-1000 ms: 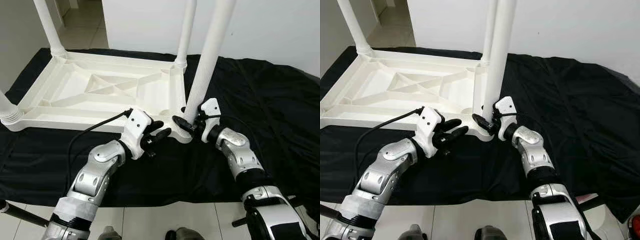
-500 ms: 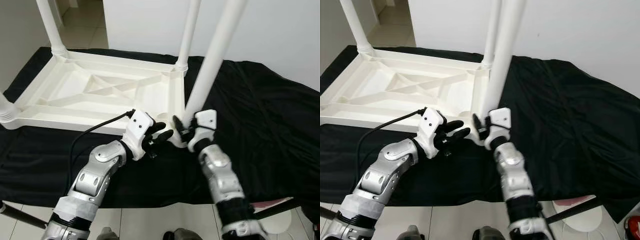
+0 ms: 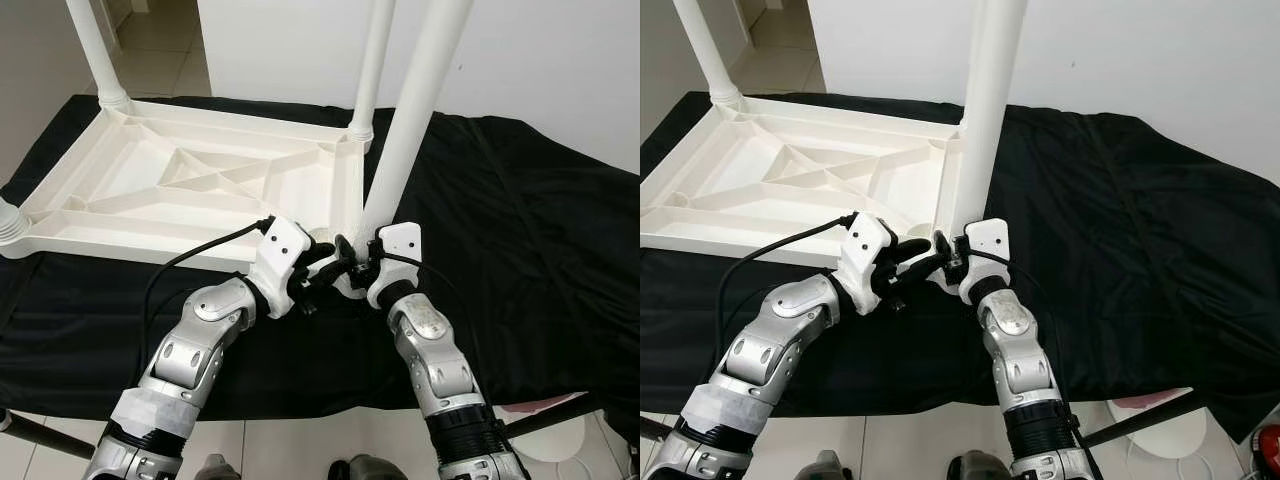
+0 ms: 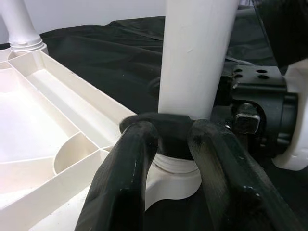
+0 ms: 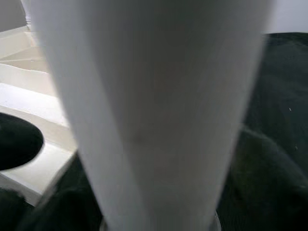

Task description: Building children table

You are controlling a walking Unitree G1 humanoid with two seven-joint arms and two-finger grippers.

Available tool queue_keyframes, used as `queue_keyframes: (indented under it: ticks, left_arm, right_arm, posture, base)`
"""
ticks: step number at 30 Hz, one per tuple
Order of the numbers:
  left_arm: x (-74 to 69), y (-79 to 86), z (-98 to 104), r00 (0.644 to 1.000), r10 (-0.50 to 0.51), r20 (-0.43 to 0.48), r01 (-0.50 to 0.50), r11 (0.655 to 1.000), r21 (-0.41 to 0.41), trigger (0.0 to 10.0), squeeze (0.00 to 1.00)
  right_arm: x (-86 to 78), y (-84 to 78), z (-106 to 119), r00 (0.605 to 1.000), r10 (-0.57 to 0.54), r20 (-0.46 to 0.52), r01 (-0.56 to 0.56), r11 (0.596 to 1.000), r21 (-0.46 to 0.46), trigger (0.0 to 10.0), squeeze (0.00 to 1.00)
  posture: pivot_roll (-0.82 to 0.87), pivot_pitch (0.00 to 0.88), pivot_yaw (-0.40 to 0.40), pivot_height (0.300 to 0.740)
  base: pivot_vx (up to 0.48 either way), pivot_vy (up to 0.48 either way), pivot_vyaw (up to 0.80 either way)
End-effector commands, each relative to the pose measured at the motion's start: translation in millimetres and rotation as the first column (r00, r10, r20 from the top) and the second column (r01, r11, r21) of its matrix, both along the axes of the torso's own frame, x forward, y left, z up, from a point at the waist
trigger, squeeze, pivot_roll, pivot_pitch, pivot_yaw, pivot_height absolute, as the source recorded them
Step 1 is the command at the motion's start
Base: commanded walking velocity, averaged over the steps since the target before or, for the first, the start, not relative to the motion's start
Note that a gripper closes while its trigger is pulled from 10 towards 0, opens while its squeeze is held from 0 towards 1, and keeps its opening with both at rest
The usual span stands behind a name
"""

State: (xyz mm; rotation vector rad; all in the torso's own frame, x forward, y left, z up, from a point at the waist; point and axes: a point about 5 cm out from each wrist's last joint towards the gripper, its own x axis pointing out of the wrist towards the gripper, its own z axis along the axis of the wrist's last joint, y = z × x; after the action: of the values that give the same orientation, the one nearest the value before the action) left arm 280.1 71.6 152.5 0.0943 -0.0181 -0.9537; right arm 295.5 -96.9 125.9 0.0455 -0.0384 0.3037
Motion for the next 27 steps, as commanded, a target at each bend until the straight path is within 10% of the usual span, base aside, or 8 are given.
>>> queue_keyframes:
  ticks: [1, 6, 7, 22, 23, 25, 26, 27]
  left_arm:
    - [-1.3, -2.2, -3, 0.999, -0.036, -0.021, 0.036, 0.999, 0.006, 10.0, 0.0]
    - [-4.5, -3.2, -4, 0.999, -0.037, -0.025, 0.037, 0.999, 0.004, 10.0, 0.0]
    - [-5.7, -3.8, -4, 0.999, -0.039, -0.026, 0.039, 0.999, 0.005, 10.0, 0.0]
    - [0.2, 2.3, 0, 0.999, -0.038, -0.022, 0.039, 0.999, 0.018, 10.0, 0.0]
    - [0.1, 3.2, 1, 0.999, -0.041, -0.021, 0.041, 0.999, 0.022, 10.0, 0.0]
    - [-0.2, 3.7, 1, 0.999, -0.042, -0.02, 0.042, 0.999, 0.026, 10.0, 0.0]
    - [-0.1, 4.6, 2, 0.999, -0.039, -0.019, 0.04, 0.999, 0.027, 10.0, 0.0]
    - [-0.1, 4.6, 2, 0.999, -0.039, -0.019, 0.04, 0.999, 0.027, 10.0, 0.0]
  right_arm:
    - [-0.6, -4.9, -2, 1.0, -0.015, -0.018, 0.015, 1.0, 0.006, 10.0, 1.0]
    - [-2.9, -10.1, -1, 0.998, 0.062, -0.011, -0.063, 0.997, -0.043, 10.0, 1.0]
    - [-4.5, -12.3, 0, 0.992, 0.128, -0.006, -0.129, 0.989, -0.075, 10.0, 0.0]
    - [36.6, -12.0, 15, 0.882, 0.471, -0.023, -0.456, 0.841, -0.291, 10.0, 0.0]
    - [43.0, -5.7, 15, 0.868, 0.495, -0.039, -0.483, 0.824, -0.297, 8.4, 0.0]
    - [46.4, -2.1, 16, 0.858, 0.512, -0.051, -0.502, 0.812, -0.298, 8.4, 0.0]
    - [48.8, -0.1, 16, 0.852, 0.52, -0.058, -0.512, 0.806, -0.296, 3.6, 0.0]
    - [48.8, -0.1, 16, 0.852, 0.52, -0.058, -0.512, 0.806, -0.296, 3.6, 0.0]
  posture:
    - [-0.06, 0.015, -0.033, 0.74]
    - [-0.05, 0.031, -0.04, 0.74]
    - [-0.05, 0.033, -0.039, 0.74]
    - [0.0, 0.016, 0.012, 0.74]
    - [0.01, 0.02, 0.014, 0.74]
    - [0.01, 0.02, 0.014, 0.74]
    - [0.03, 0.02, 0.007, 0.74]
    - [0.03, 0.02, 0.007, 0.74]
  base:
    - [0.0, 0.0, 0.0]
    - [0.0, 0.0, 0.0]
    - [0.0, 0.0, 0.0]
    - [0.0, 0.0, 0.0]
    - [0.0, 0.0, 0.0]
    - [0.0, 0.0, 0.0]
    - [0.0, 0.0, 0.0]
    - [0.0, 0.0, 0.0]
